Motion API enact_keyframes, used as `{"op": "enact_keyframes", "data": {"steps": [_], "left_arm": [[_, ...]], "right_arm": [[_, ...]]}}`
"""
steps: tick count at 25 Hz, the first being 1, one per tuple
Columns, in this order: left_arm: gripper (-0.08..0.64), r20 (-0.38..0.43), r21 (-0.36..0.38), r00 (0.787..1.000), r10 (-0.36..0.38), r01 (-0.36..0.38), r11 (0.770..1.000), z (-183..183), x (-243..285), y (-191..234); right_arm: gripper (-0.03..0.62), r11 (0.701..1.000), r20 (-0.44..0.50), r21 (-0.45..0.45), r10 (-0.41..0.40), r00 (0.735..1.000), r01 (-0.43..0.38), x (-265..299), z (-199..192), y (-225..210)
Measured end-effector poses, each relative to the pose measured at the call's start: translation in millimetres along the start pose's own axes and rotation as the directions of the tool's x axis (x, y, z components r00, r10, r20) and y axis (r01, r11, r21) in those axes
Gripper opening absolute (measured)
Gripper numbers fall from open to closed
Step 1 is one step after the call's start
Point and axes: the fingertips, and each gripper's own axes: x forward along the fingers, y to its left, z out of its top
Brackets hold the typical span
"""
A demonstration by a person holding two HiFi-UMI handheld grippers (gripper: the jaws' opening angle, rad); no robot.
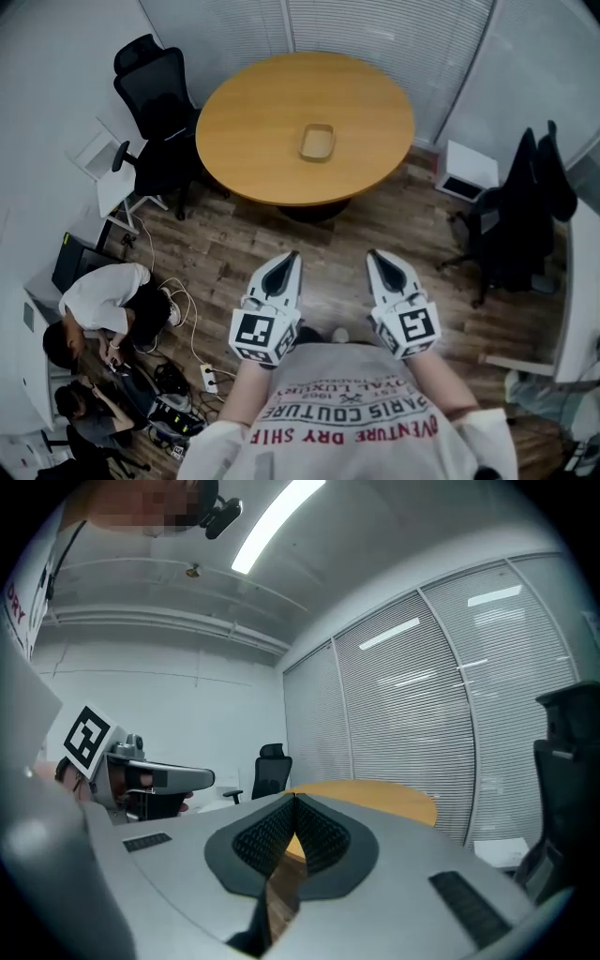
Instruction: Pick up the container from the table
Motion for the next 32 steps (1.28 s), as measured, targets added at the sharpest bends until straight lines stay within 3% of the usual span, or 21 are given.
{"op": "enact_keyframes", "data": {"steps": [8, 15, 23, 32], "left_arm": [[0.002, -0.003, -0.013, 1.000, -0.020, 0.020, 1.000, 6, 68, 14], [0.002, -0.038, -0.003, 0.997, -0.066, 0.066, 0.998, 14, 142, 55], [0.002, -0.040, 0.009, 0.990, -0.136, 0.137, 0.991, 39, 232, 124], [0.002, -0.048, -0.018, 0.986, -0.161, 0.161, 0.987, 51, 312, 224]], "right_arm": [[0.002, 1.000, -0.006, -0.006, -0.030, 1.000, 0.030, 42, 6, -52], [0.002, 0.995, 0.000, 0.011, -0.099, 0.995, 0.099, 102, 17, -97], [0.002, 0.984, -0.017, 0.035, -0.177, 0.984, 0.177, 197, 24, -139], [0.002, 0.978, -0.041, 0.069, -0.194, 0.980, 0.196, 323, 24, -166]]}}
